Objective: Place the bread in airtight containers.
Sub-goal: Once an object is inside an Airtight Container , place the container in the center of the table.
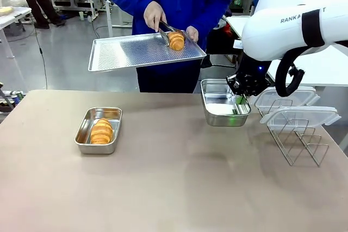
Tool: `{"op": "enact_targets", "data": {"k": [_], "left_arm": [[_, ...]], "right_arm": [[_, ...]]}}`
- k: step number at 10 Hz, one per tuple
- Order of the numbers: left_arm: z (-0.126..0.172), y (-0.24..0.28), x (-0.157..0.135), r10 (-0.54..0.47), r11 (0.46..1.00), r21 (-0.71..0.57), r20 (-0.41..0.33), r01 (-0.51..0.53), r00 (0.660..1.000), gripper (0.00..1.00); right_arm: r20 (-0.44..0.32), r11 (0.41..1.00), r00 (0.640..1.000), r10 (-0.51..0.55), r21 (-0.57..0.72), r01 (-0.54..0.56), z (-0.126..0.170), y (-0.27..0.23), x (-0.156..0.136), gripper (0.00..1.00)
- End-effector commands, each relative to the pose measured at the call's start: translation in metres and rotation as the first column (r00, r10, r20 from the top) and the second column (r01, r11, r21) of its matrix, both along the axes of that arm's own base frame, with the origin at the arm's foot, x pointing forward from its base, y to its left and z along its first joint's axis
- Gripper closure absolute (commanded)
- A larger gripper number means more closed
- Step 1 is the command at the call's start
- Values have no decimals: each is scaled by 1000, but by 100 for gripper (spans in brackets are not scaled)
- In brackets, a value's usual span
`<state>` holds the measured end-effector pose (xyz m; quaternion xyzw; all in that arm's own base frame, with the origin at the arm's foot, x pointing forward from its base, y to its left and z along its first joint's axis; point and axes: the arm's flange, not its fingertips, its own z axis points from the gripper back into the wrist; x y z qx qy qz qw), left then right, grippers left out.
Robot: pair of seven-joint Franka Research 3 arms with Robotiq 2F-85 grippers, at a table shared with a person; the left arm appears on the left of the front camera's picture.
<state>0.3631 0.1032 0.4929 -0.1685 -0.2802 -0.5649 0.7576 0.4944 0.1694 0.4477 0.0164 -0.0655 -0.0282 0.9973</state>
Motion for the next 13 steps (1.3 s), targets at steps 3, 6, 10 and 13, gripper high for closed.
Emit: {"op": "enact_targets", "data": {"k": [3,6,10,13], "left_arm": [[-1,0,-2,-13,1000,7,0,13,1000,0],[-1,0,-2,-13,1000,7,0,13,1000,0],[-1,0,-2,-13,1000,7,0,13,1000,0],[-1,0,-2,-13,1000,7,0,13,1000,0]], "right_arm": [[10,1000,1000,-1,2,1,4,-1,0,96],[10,1000,1000,-1,2,1,4,-1,0,96],[10,1000,1000,-1,2,1,4,-1,0,96],[10,1000,1000,-1,2,1,4,-1,0,96]]}}
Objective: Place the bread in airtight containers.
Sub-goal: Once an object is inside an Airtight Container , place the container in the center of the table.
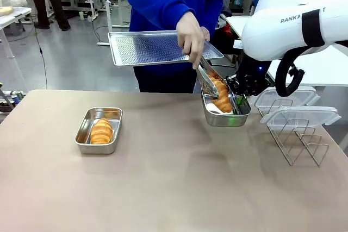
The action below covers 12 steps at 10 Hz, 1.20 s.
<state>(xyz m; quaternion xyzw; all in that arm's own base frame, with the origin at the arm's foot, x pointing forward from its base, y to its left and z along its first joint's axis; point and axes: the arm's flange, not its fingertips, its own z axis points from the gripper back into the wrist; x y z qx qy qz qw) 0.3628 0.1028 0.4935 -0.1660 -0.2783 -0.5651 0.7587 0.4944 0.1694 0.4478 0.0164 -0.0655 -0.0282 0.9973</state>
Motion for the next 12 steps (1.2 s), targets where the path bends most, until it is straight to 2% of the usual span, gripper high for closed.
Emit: {"op": "enact_targets", "data": {"k": [1,12], "left_arm": [[-1,1,-1,-14,1000,0,1,14,1000,0],[-1,1,-1,-14,1000,0,1,14,1000,0]], "right_arm": [[10,1000,1000,-1,2,1,4,-1,0,96],[10,1000,1000,-1,2,1,4,-1,0,96]]}}
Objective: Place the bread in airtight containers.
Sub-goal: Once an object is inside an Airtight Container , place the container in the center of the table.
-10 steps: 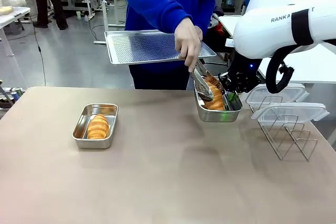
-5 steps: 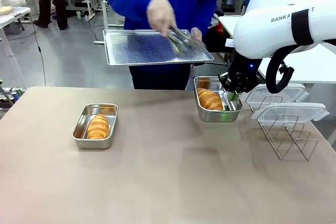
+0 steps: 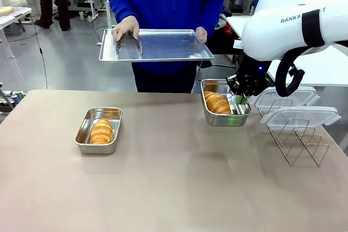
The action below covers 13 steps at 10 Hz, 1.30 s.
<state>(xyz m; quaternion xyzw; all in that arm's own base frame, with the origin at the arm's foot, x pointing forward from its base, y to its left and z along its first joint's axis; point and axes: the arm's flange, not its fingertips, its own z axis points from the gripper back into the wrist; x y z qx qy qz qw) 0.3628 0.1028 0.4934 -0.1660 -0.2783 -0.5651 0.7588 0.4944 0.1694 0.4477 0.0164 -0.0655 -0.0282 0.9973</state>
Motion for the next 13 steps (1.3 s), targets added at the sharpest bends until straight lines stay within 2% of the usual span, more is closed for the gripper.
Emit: {"op": "enact_targets", "data": {"k": [1,3,6,11,13], "left_arm": [[-1,1,-1,-15,1000,0,1,15,1000,0],[-1,1,-1,-15,1000,0,1,15,1000,0],[-1,1,-1,-15,1000,0,1,15,1000,0],[-1,1,-1,-15,1000,0,1,15,1000,0],[-1,1,-1,-15,1000,0,1,15,1000,0]], "right_arm": [[10,1000,1000,-1,2,1,4,-1,0,96],[-25,1000,1000,-8,20,8,-11,-4,11,96],[-33,997,997,-71,31,72,-47,-8,33,96],[-61,997,995,-73,32,75,-109,-10,52,96],[-58,997,996,-68,21,70,-122,-8,57,96]]}}
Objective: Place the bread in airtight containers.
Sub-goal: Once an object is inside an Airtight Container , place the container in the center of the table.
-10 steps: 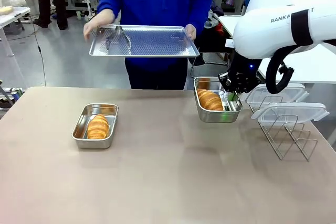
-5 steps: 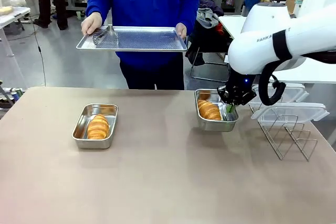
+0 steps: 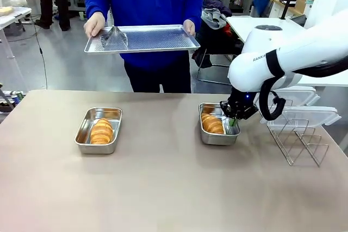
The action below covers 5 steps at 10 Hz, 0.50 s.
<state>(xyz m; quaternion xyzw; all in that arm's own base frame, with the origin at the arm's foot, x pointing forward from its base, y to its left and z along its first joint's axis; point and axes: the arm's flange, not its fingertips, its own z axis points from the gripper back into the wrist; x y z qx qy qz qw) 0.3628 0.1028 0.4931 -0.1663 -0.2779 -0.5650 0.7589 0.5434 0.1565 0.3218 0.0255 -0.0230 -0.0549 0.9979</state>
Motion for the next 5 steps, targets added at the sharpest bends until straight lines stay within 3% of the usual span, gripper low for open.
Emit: {"op": "enact_targets", "data": {"k": [1,2,3,4,5], "left_arm": [[-1,1,-1,-15,1000,0,2,15,1000,0],[-1,1,-1,-15,1000,0,2,15,1000,0],[-1,1,-1,-15,1000,0,2,15,1000,0],[-1,1,-1,-15,1000,0,2,15,1000,0],[-1,1,-1,-15,1000,0,2,15,1000,0]], "right_arm": [[40,1000,999,-12,-6,12,2,6,8,96],[63,1000,998,-1,-15,2,2,8,5,96],[66,999,998,0,-37,2,4,8,2,57],[54,999,999,-5,-53,8,4,7,1,42],[50,998,999,-5,-56,8,5,7,1,3]]}}
